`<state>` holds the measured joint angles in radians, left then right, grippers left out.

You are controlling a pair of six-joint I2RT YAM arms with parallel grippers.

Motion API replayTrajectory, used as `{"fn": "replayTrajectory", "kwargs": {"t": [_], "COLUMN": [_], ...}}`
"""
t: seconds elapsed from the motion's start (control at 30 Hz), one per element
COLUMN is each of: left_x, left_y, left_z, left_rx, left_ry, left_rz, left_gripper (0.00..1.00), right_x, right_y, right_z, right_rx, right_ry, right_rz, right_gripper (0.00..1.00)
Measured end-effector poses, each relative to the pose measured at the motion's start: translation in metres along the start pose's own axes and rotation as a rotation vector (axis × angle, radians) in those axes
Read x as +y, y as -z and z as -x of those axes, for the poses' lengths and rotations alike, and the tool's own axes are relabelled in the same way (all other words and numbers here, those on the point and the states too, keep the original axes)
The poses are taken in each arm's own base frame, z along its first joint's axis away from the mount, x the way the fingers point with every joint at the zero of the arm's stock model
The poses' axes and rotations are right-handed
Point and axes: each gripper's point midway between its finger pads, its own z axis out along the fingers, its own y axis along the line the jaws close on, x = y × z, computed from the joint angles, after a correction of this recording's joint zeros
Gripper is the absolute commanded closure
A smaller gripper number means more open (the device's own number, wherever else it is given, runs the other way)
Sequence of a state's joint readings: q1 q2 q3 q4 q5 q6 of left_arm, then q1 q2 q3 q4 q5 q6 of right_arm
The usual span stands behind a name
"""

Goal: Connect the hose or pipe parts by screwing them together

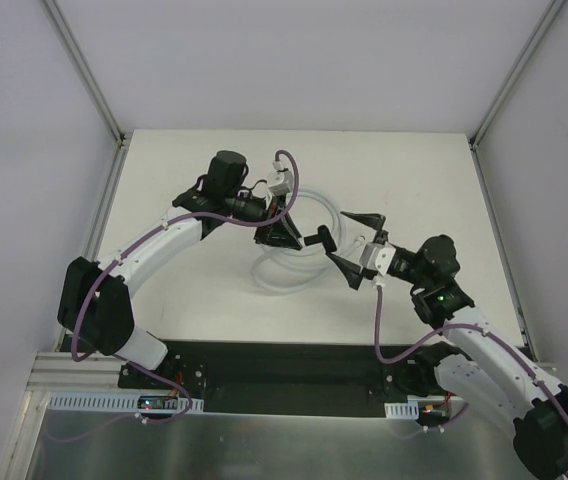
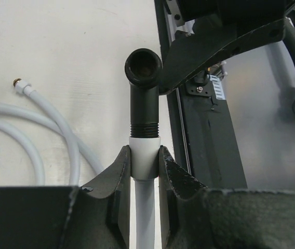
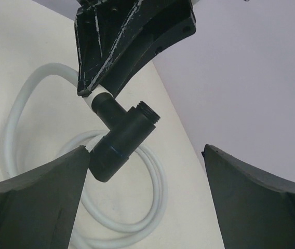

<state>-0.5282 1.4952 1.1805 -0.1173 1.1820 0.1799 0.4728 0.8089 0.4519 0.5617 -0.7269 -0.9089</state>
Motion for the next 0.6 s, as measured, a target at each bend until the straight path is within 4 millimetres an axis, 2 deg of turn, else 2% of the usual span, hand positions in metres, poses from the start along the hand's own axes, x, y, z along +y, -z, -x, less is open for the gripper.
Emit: {"fn": "replayTrajectory", "kwargs": {"t": [0.37, 0.6], "left_x": [-0.013, -0.015], "left_y": [0.001, 0.003], "left_z": [0.002, -0.001], "left_rx": [-0.003, 0.003], "left_ry": [0.024, 0.044], "left_rz": [-0.056, -0.063], "left_gripper": [1.00, 1.00], "right_x": [-0.006, -0.001], "right_y": [-0.016, -0.018], "right_z": [-0.002, 0.001], "right_rx": [0.020, 0.021], "right_ry": [0.106, 0.102], "right_rz": [0.040, 0.076], "right_gripper": [0.07, 0.14]}}
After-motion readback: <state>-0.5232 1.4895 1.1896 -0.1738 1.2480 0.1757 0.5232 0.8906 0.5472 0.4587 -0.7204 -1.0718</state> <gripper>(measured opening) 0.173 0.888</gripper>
